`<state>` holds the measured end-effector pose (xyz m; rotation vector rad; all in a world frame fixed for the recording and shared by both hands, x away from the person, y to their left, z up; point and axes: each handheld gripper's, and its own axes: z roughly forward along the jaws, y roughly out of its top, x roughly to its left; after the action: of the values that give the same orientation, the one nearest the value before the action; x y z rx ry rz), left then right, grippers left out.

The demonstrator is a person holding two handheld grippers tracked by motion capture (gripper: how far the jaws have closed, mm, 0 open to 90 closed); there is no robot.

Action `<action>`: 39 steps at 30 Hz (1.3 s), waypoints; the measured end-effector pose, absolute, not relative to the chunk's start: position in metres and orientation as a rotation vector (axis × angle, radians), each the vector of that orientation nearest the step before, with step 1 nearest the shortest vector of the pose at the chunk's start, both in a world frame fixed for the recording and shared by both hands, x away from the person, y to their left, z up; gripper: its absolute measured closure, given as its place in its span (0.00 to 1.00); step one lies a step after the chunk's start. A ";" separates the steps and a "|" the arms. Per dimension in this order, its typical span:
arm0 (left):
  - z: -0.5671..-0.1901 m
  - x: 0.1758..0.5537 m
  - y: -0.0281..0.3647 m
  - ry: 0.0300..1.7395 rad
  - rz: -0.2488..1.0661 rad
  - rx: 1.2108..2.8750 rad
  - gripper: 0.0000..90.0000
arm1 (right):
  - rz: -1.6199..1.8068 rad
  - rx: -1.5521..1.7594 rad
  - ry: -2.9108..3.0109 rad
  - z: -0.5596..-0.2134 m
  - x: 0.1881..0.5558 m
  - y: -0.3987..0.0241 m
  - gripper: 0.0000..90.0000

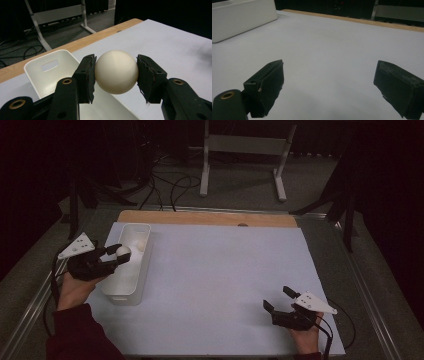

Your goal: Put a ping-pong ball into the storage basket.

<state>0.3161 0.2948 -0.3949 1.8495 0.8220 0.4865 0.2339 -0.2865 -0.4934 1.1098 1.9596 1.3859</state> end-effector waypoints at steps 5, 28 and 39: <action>-0.397 0.317 0.296 0.836 0.487 1.852 0.57 | 1.385 1.108 1.959 -0.493 0.234 -0.287 0.10; -0.401 0.318 0.301 0.924 0.529 1.823 0.27 | 1.385 1.111 1.962 -0.493 0.234 -0.286 0.10; -0.398 0.320 0.294 0.918 0.522 1.813 0.07 | 1.387 1.110 1.960 -0.493 0.234 -0.286 0.10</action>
<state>0.3196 0.2940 -0.3983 1.8130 0.9178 0.5219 0.2336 -0.2861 -0.4932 1.1102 1.9603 1.3872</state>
